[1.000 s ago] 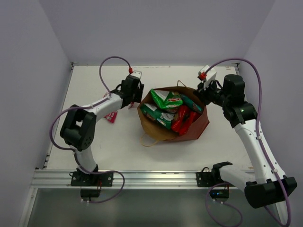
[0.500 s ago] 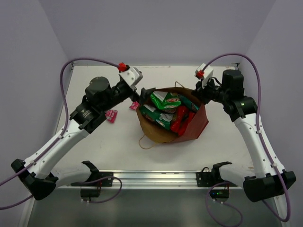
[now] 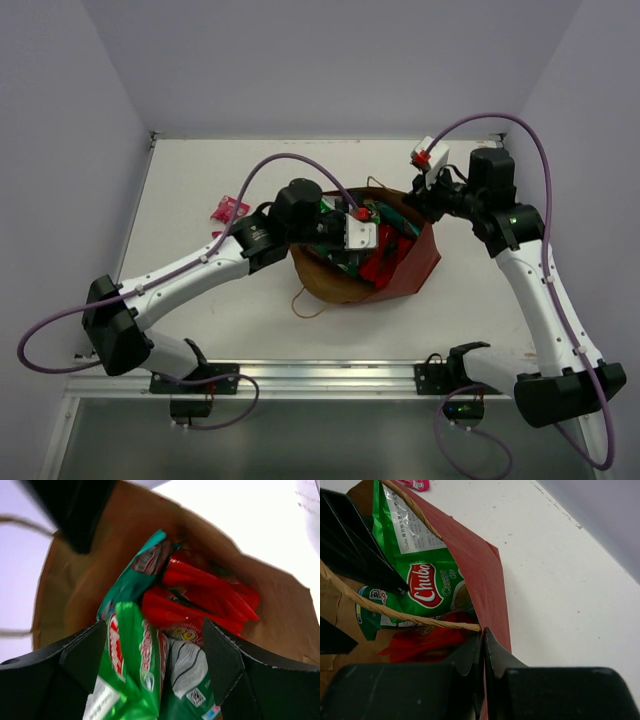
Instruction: Take the snacks out of the paper bag
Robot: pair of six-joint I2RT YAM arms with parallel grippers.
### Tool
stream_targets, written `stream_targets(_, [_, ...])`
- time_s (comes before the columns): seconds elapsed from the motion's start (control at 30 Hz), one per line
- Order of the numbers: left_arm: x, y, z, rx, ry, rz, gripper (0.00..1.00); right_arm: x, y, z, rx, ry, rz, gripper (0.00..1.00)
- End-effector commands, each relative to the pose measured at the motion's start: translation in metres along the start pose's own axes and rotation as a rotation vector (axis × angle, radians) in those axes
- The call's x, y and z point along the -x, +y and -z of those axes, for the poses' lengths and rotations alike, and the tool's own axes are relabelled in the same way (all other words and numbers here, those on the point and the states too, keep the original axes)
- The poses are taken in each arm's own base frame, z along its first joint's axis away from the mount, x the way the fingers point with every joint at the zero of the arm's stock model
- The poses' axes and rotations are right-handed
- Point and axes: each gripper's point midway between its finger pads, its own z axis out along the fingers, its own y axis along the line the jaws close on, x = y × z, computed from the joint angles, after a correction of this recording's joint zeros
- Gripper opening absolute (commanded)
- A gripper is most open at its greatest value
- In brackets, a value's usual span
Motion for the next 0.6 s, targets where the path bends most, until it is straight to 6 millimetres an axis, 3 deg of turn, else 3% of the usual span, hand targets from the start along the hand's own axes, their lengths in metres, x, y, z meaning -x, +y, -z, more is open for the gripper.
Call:
stream_targets(0.0, [0.033,0.012,-0.01,-0.009,-0.068,-0.162,0.82,0.064,0.011,0.024,0.021,-0.202,0.131,0.03])
stream_targets(0.23, [0.039,0.007,-0.04,-0.066,-0.087,-0.174,0.68,0.064,0.014,0.023,0.03,-0.204,0.134,0.03])
stream_targets(0.57, [0.006,0.006,-0.08,-0.093,-0.03,-0.152,0.59,0.065,0.017,0.02,0.035,-0.206,0.128,0.02])
